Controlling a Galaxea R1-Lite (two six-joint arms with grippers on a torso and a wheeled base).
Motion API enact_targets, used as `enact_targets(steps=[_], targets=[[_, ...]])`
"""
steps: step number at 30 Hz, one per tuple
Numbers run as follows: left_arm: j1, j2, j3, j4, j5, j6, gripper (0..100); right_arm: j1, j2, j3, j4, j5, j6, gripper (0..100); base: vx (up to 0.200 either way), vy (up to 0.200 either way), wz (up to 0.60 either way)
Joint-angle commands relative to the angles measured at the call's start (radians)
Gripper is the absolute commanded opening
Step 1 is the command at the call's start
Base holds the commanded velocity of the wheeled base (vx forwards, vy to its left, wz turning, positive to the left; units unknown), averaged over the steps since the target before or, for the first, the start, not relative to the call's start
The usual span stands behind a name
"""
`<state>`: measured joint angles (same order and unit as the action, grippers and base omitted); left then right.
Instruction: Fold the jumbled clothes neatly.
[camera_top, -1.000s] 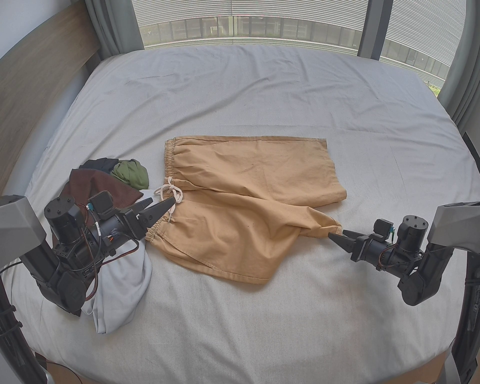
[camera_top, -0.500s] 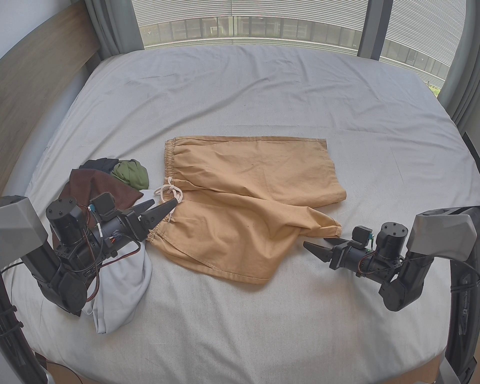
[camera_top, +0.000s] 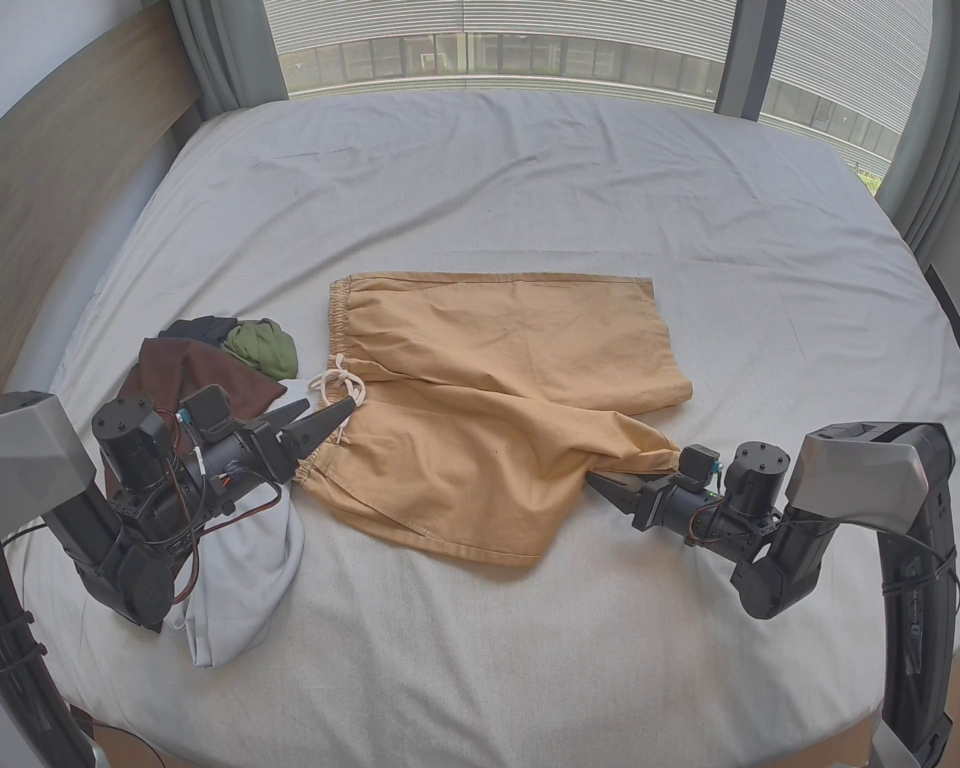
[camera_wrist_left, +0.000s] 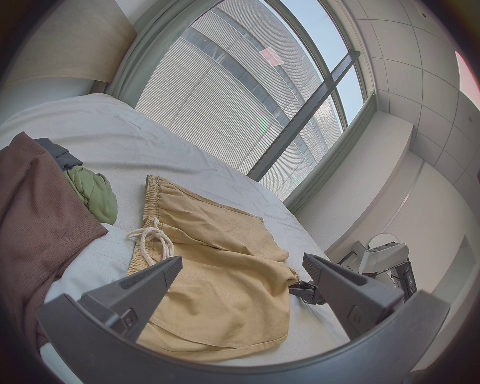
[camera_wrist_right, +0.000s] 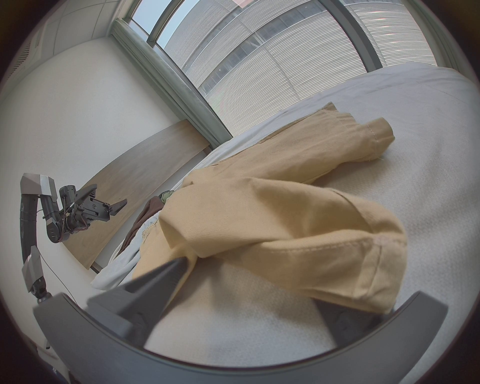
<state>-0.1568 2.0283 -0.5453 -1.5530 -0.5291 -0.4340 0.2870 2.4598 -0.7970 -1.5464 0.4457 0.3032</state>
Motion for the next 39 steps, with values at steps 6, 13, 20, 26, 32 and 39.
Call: enact_targets(steps=[6,13,20,26,32,39], targets=[[-0.007,0.001,0.001,0.001,0.0,0.0,100,-0.003,-0.004,-0.001,0.002,0.004,0.002,0,0.0,0.0,0.0],[-0.007,0.003,0.002,-0.001,0.0,0.0,100,-0.002,-0.016,0.005,0.0,0.007,0.005,0,0.0,0.0,0.0],[-0.007,0.006,0.002,-0.001,0.0,0.001,100,-0.008,-0.012,0.005,0.002,0.005,-0.041,0,0.0,0.0,0.0],[-0.007,0.007,0.002,-0.001,0.0,0.001,100,-0.009,-0.008,0.007,0.002,0.004,-0.044,100,0.0,0.0,0.0],[-0.007,0.007,0.002,-0.001,0.0,0.001,100,-0.014,-0.015,0.001,0.002,0.004,-0.044,100,0.0,0.0,0.0],[-0.017,0.009,0.002,0.001,0.0,0.001,100,-0.017,-0.016,0.001,0.0,0.004,-0.045,100,0.0,0.0,0.0]])
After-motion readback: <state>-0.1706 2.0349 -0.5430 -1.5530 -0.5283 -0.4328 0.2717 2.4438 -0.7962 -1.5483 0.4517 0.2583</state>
